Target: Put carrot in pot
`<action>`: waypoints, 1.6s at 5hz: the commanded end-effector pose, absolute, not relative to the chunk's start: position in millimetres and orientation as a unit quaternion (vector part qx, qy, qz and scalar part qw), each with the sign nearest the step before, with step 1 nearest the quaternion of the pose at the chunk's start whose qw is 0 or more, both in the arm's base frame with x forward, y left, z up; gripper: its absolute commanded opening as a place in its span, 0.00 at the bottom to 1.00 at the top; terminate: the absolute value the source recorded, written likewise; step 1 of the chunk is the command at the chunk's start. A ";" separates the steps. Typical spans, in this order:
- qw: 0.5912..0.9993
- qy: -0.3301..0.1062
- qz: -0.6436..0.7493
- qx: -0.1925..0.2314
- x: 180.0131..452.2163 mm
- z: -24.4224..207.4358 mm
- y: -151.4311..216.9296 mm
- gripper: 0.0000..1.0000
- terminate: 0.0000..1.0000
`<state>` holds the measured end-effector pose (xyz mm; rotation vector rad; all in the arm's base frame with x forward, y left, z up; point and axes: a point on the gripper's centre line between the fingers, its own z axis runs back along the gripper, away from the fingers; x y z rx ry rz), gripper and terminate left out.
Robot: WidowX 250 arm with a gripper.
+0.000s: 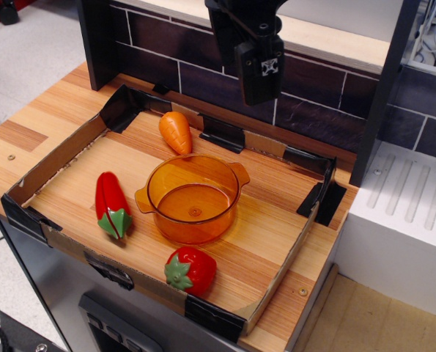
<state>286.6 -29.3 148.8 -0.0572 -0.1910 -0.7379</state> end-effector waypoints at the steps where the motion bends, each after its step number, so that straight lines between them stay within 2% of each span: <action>1: 0.928 -0.093 -0.360 -0.028 286.6 148.8 -29.3 1.00 0.00; 2: 0.954 -0.150 -0.258 -0.006 291.0 151.9 -13.7 1.00 0.00; 3: 0.971 -0.188 -0.148 0.011 297.4 152.7 9.3 1.00 0.00; 4: 0.980 -0.191 -0.044 0.044 302.1 144.6 44.5 1.00 0.00; 5: 0.980 -0.183 0.062 0.051 301.5 132.6 66.9 1.00 0.00; 6: 0.972 -0.188 0.121 0.071 295.9 109.1 78.2 1.00 0.00; 8: 0.969 -0.156 0.171 0.084 305.5 71.9 91.2 1.00 0.00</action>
